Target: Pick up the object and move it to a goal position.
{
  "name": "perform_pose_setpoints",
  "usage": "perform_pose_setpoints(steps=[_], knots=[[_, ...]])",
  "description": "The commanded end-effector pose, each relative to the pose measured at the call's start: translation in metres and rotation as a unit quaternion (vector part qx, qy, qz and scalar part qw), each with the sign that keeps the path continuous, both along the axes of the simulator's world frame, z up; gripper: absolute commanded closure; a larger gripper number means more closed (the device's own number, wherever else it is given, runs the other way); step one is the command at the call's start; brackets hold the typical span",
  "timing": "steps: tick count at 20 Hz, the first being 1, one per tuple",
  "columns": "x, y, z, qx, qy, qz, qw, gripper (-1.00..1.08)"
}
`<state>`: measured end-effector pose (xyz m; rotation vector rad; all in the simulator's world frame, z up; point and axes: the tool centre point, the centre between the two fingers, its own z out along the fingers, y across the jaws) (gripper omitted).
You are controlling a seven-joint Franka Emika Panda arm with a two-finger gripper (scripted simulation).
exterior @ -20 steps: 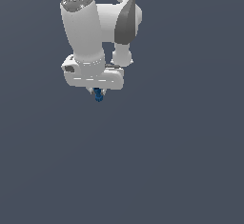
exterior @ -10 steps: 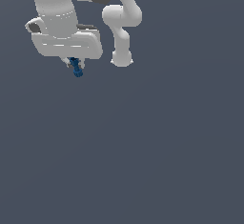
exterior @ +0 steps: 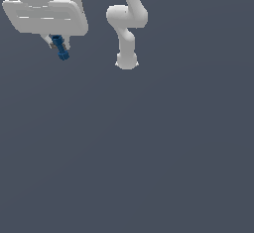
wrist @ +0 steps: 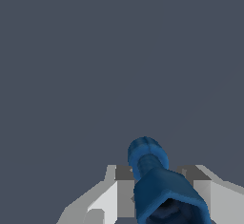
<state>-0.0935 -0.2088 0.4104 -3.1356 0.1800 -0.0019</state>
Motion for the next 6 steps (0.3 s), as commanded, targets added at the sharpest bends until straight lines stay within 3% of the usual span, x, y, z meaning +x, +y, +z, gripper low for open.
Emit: perform_pose_setpoints(steps=[1, 6], knots=[[-0.0025, -0.0059, 0.0082, 0.000, 0.001, 0.001, 1.0000, 1.08], [-0.0035, -0.0099, 0.0137, 0.000, 0.001, 0.001, 1.0000, 1.08]])
